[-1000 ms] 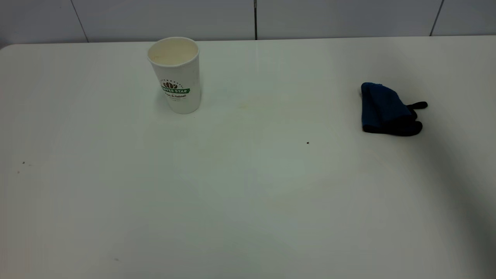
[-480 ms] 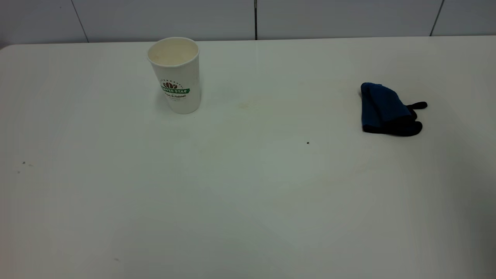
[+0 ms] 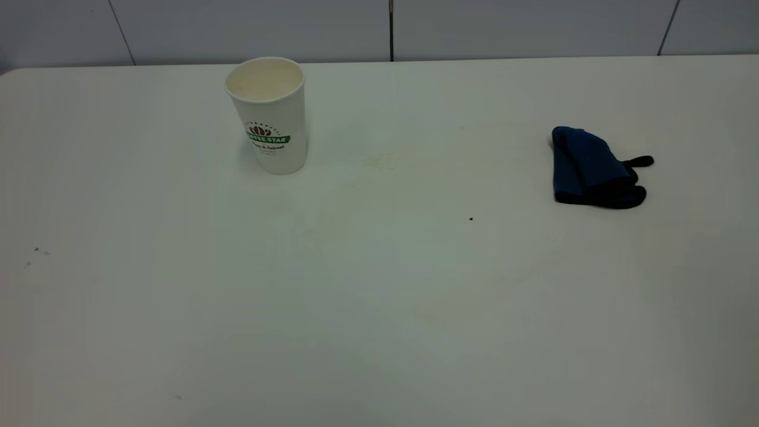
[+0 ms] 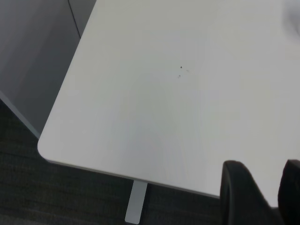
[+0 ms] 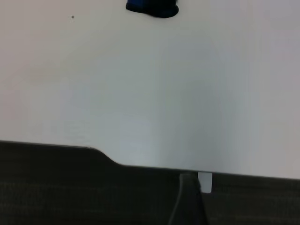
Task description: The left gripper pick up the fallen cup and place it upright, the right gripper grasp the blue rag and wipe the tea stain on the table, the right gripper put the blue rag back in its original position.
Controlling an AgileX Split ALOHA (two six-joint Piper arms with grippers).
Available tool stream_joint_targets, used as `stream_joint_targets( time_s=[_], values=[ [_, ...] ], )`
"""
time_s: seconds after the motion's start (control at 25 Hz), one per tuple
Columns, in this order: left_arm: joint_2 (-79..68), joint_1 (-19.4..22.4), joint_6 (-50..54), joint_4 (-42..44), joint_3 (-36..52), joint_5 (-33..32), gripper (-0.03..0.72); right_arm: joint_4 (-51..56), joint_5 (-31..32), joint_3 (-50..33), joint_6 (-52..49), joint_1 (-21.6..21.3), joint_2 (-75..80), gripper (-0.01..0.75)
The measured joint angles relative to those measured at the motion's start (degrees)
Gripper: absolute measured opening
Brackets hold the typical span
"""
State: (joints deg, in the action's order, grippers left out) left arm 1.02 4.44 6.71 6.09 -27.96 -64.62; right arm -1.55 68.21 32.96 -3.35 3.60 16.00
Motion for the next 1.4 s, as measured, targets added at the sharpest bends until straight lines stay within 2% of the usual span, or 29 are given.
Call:
stream_joint_targets(
  time_s=[0.32,1.2,1.4],
  values=[
    [0.0,0.0,0.0,0.0,0.0,0.0,0.241,2.3,-4.11,-6.09,2.46,0.0,-5.01,0.583],
    [0.0,0.0,0.0,0.0,0.0,0.0,0.241,2.73,-4.4,-6.14,2.9,-0.06,-5.66,0.567],
    [0.0,0.0,0.0,0.0,0.0,0.0,0.241,1.55,-4.4,-6.14,2.9,-3.08,-11.82,0.567]
  ],
)
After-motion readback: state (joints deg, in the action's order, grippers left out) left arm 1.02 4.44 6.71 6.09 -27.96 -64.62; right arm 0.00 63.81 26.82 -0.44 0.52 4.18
